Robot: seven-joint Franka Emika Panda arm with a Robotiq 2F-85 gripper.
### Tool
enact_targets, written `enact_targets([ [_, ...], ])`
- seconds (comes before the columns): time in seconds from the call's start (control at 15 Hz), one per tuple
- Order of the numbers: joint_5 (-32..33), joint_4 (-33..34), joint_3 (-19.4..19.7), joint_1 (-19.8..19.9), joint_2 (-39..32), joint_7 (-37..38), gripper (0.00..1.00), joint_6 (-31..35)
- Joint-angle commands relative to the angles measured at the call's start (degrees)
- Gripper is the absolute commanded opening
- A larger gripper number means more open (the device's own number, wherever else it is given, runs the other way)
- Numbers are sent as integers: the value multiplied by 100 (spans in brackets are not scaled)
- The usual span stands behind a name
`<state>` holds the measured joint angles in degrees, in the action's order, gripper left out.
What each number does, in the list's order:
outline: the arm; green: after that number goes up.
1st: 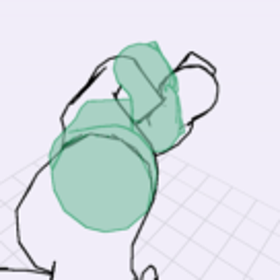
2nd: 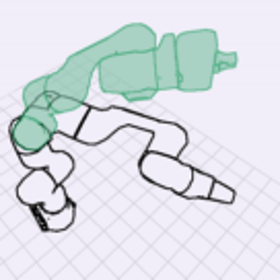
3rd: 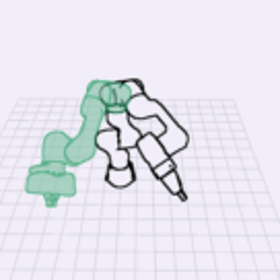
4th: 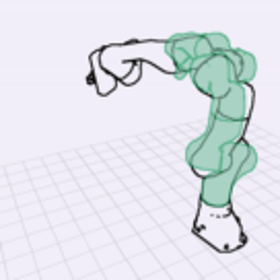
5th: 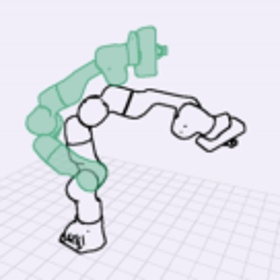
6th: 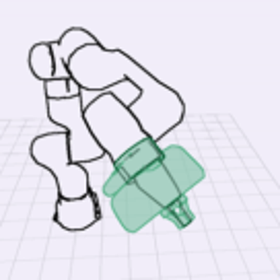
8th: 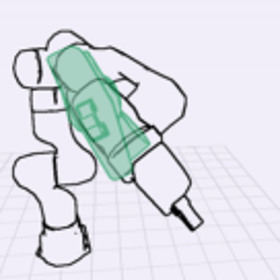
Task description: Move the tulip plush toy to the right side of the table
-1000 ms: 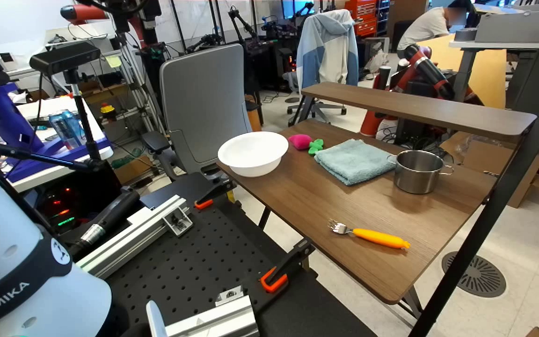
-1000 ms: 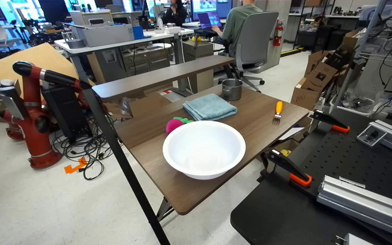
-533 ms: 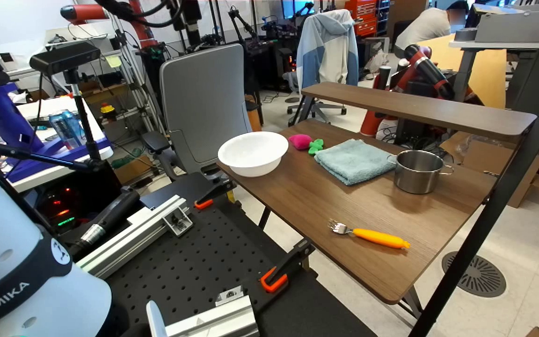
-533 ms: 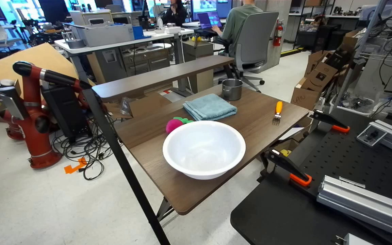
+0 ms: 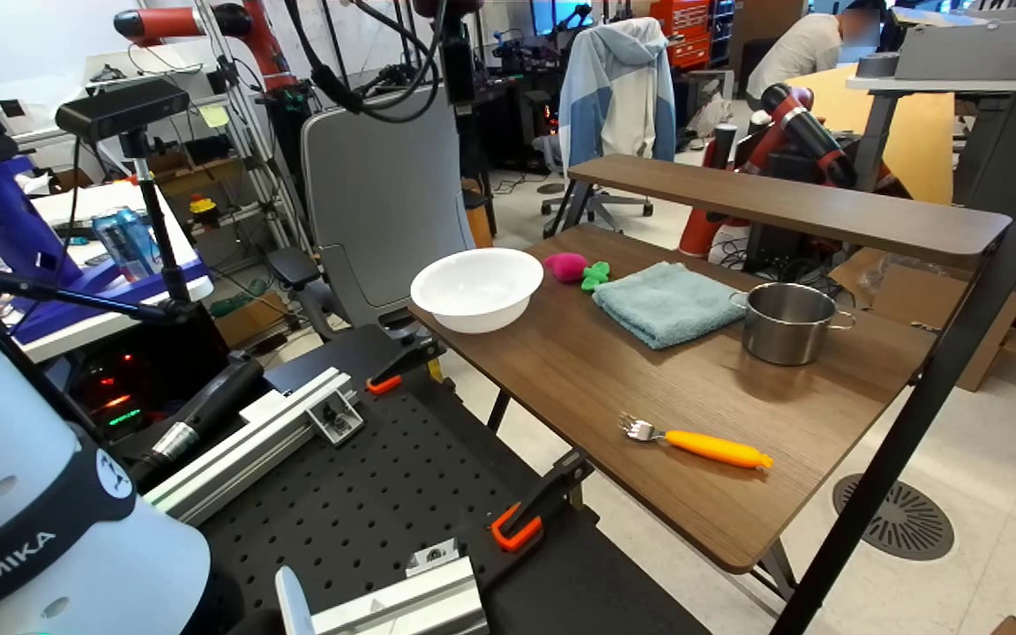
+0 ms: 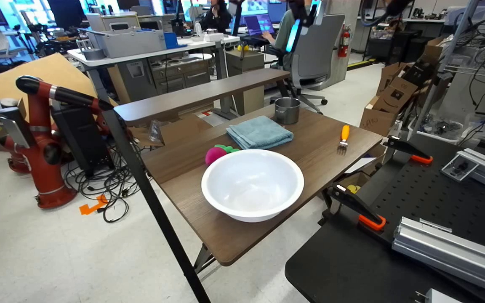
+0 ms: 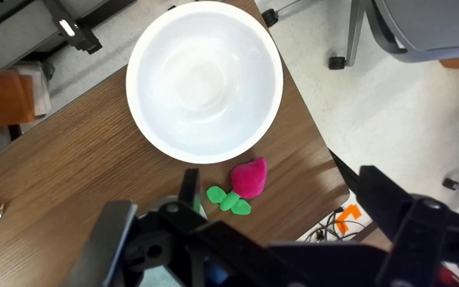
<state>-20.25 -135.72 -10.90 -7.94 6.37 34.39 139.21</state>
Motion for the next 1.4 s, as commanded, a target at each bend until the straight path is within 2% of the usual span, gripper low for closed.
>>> enact_targets([
  [0.0,382,663,-35,-24,-1015,1019,100,362],
  [0.27,916,1354,226,-254,-2046,1993,100,564],
  [0.53,1259,1967,554,-455,-2801,2670,100,482],
  [0.87,1318,2485,891,-633,-3450,3231,100,413],
  [1.33,1305,3206,1103,-762,-4356,3730,100,339],
])
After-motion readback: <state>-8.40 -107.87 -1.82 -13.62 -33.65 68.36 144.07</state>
